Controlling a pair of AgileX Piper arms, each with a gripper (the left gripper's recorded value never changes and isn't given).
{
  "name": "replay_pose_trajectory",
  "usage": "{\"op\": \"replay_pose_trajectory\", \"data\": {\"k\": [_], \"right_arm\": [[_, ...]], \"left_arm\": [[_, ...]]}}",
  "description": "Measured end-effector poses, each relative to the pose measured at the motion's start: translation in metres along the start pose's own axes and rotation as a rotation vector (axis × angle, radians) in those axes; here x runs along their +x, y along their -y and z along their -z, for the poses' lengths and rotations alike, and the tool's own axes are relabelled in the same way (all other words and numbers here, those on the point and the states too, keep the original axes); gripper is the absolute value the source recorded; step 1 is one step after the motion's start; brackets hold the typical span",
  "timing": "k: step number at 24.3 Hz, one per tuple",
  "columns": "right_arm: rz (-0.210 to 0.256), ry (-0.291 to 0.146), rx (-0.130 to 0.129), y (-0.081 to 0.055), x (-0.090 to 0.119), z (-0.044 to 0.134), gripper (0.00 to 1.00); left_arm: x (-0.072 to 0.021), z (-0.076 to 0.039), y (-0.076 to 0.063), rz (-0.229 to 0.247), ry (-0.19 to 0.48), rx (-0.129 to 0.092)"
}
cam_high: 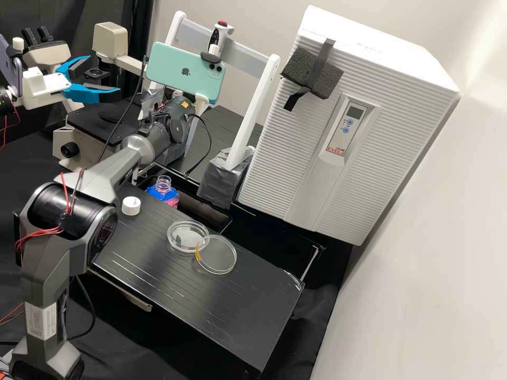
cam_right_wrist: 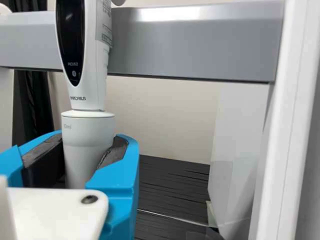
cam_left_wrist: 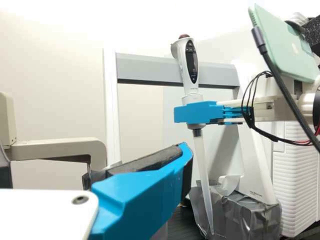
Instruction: Use the pipette
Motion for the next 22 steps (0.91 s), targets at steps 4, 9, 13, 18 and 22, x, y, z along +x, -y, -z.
{"op": "replay_pose_trajectory", "data": {"k": [4,9,13,18,22], "right_arm": [[0.006,0.003,-0.024,0.0014,0.0012,0.0014,0.00],[0.013,0.003,-0.024,0.0041,0.0025,0.0013,0.00],[0.019,0.009,-0.023,0.0065,0.0048,-0.0012,0.00],[0.022,0.010,-0.023,0.0080,0.0062,-0.0026,0.00],[0.023,0.013,-0.020,0.0086,0.0068,-0.0051,0.00]], "left_arm": [[0.0000,0.0000,0.0000,0.000,0.000,0.000],[0.0000,0.0000,0.0000,0.000,0.000,0.000],[0.0002,0.0002,0.0006,0.002,0.000,0.000],[0.0009,-0.0030,0.0034,0.011,0.012,0.001],[0.0010,-0.0041,0.0044,0.016,0.019,0.006]]}}
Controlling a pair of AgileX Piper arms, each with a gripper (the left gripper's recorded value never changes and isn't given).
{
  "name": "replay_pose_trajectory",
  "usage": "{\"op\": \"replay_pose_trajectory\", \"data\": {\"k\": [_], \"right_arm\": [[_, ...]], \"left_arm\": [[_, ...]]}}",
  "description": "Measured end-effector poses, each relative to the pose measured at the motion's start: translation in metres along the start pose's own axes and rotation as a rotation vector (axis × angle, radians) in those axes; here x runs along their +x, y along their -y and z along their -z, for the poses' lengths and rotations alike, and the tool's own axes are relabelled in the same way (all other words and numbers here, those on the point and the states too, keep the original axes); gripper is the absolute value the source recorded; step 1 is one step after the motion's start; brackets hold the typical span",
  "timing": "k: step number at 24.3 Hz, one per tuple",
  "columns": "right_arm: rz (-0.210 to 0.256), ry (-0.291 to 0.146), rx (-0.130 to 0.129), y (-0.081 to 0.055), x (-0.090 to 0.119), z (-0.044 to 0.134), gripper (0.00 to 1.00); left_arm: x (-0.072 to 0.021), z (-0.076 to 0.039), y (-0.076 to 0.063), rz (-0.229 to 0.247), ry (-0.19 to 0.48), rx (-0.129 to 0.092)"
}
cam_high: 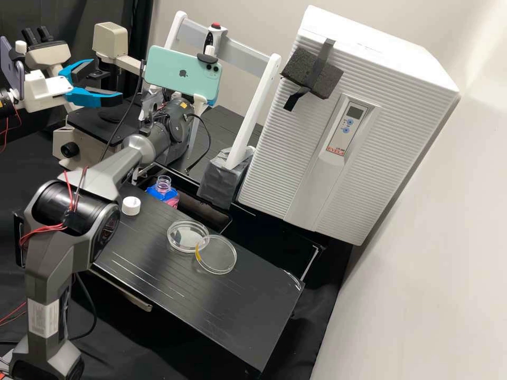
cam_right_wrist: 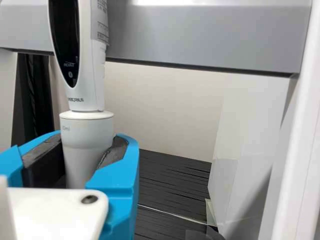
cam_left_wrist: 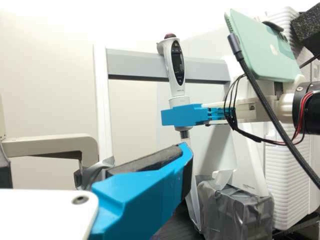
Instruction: Use the pipette
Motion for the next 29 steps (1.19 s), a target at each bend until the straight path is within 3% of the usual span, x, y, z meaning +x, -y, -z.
{"op": "replay_pose_trajectory", "data": {"k": [2,8,14,20,26,29], "right_arm": [[-0.001,-0.002,0.011,0.000,-0.001,-0.003,0.00],[-0.007,-0.018,0.011,0.000,-0.002,-0.008,0.00],[-0.023,-0.002,0.010,-0.007,-0.004,-0.012,0.00],[-0.048,0.010,0.058,-0.016,-0.010,-0.010,0.00],[-0.063,0.020,0.063,-0.024,-0.012,-0.003,0.00],[-0.062,0.027,0.063,-0.025,-0.014,0.000,0.00]], "left_arm": [[0.0001,-0.002,0.000,0.001,0.005,-0.001],[0.0011,-0.006,0.000,-0.001,0.017,-0.005],[0.0015,-0.007,0.000,-0.002,0.021,-0.005],[0.0015,-0.007,0.000,-0.002,0.022,-0.006],[0.0004,-0.007,0.002,0.005,0.021,-0.004],[0.0000,-0.007,0.002,0.007,0.019,0.008]]}}
